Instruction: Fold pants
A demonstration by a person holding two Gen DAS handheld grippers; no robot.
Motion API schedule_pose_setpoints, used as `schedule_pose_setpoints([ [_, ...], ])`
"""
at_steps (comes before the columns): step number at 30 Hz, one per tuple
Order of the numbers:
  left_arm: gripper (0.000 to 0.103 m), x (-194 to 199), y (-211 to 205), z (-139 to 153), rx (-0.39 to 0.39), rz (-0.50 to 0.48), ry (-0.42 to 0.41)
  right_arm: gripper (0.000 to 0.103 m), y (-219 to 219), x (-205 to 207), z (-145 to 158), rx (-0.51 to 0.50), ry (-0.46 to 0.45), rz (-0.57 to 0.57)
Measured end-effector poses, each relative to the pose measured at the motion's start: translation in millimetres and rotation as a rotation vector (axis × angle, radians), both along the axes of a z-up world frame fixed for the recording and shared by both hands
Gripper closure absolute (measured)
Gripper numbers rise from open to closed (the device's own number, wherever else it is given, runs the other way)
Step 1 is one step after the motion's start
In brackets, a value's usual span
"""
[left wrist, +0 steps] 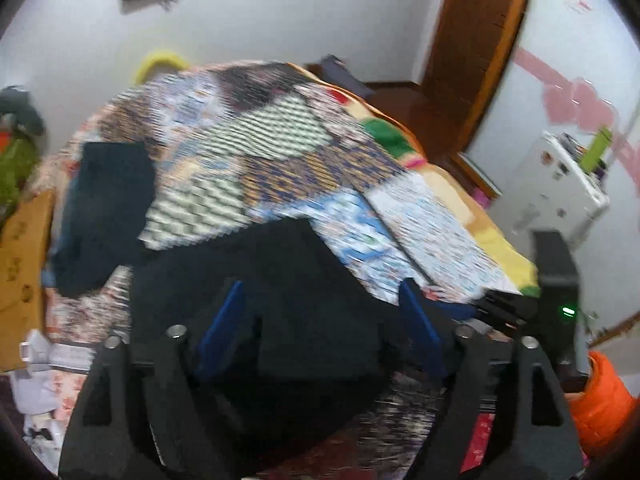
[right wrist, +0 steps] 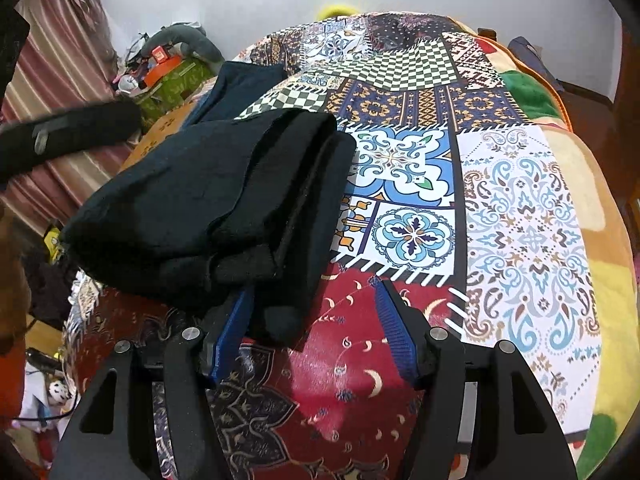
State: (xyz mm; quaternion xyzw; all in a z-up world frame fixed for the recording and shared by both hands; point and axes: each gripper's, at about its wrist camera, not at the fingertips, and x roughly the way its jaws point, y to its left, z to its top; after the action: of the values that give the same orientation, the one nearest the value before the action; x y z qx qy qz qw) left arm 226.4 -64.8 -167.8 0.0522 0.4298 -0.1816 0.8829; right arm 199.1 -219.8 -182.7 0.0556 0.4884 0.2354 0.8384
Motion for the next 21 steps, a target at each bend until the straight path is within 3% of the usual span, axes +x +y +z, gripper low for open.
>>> schedule_pose_setpoints([
  [2, 0.01, 9.6, 17.3, 6.6, 0.032, 0.052, -0.038, 0.044, -2.8, -0.9, 3.3, 0.01, -0.003, -0.007],
  [10, 0.009, 78.9, 104.3, 3.1, 0.114, 0.307, -0.072, 0.041, -5.3, -1.0, 12.8, 0.018, -0.032, -0.029],
  [15, 0.009, 131.4, 133.1, -29.7, 0.101, 0.365, 0.023, 0.041, -7.9, -1.2, 15.8, 0.024, -0.036, -0.05],
  [21, 0.009, 167.9, 122.5, -97.9, 0.193, 0.341, 0.163, 0.039, -14.1, -1.4, 11.6, 0.01, -0.026, -0.094],
])
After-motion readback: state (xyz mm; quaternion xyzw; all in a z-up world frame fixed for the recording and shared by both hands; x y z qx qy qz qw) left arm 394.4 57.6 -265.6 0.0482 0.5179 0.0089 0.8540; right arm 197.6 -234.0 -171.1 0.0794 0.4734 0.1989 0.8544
